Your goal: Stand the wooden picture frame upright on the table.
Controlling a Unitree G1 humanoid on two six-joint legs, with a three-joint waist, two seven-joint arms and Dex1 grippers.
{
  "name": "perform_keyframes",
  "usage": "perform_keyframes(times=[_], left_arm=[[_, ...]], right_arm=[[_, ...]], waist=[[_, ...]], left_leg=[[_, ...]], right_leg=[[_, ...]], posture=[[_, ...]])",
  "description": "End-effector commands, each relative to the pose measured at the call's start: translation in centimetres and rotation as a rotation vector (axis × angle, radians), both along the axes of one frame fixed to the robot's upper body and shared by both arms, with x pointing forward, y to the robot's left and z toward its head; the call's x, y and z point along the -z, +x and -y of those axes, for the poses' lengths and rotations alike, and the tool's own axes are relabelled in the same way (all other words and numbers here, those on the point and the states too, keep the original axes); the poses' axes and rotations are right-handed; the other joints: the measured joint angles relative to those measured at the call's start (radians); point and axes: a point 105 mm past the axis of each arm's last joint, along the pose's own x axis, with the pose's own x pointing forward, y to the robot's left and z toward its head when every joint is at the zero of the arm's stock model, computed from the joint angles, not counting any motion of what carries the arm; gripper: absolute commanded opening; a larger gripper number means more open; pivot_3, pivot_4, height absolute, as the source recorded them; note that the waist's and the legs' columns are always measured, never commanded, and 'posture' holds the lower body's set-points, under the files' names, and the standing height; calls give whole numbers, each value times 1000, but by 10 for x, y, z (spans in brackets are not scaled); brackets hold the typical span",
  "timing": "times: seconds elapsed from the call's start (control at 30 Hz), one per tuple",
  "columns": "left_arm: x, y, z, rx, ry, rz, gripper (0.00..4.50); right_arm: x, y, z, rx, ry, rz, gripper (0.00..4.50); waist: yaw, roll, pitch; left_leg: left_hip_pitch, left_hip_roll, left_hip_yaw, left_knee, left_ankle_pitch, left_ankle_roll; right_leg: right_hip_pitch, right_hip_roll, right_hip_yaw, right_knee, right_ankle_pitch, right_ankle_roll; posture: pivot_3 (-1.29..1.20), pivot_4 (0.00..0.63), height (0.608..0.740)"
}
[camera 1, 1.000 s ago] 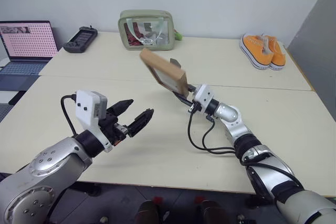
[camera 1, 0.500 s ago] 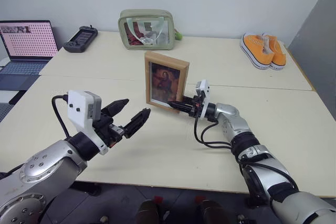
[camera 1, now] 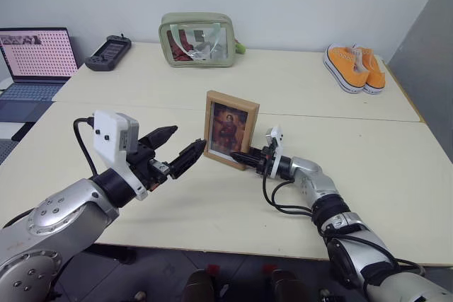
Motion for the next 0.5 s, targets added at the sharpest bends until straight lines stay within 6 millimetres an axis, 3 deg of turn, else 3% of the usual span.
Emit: perform_keyframes(times=[0.03, 0.3, 0.5], left_arm=[[-8, 0, 3, 21, 0, 25, 4179], [-10, 3, 3, 24, 0, 28, 4179], [-10, 6, 3, 24, -7, 24, 4217]], right_arm=[[-7, -1, 2, 3, 45, 0, 1390], [-5, 0, 4, 3, 30, -25, 1390], [-6, 3, 6, 26, 6, 3, 2628]], waist=[[0, 0, 0], [0, 0, 0], [0, 0, 0]], left_leg=[[0, 0, 0, 0, 0, 0], [0, 0, 0, 0, 0, 0], [0, 0, 0, 0, 0, 0]], right_leg=[[0, 0, 0, 0, 0, 0], [0, 0, 0, 0, 0, 0], [0, 0, 0, 0, 0, 0]], posture=[[0, 150, 740], [0, 150, 740], [0, 150, 740]])
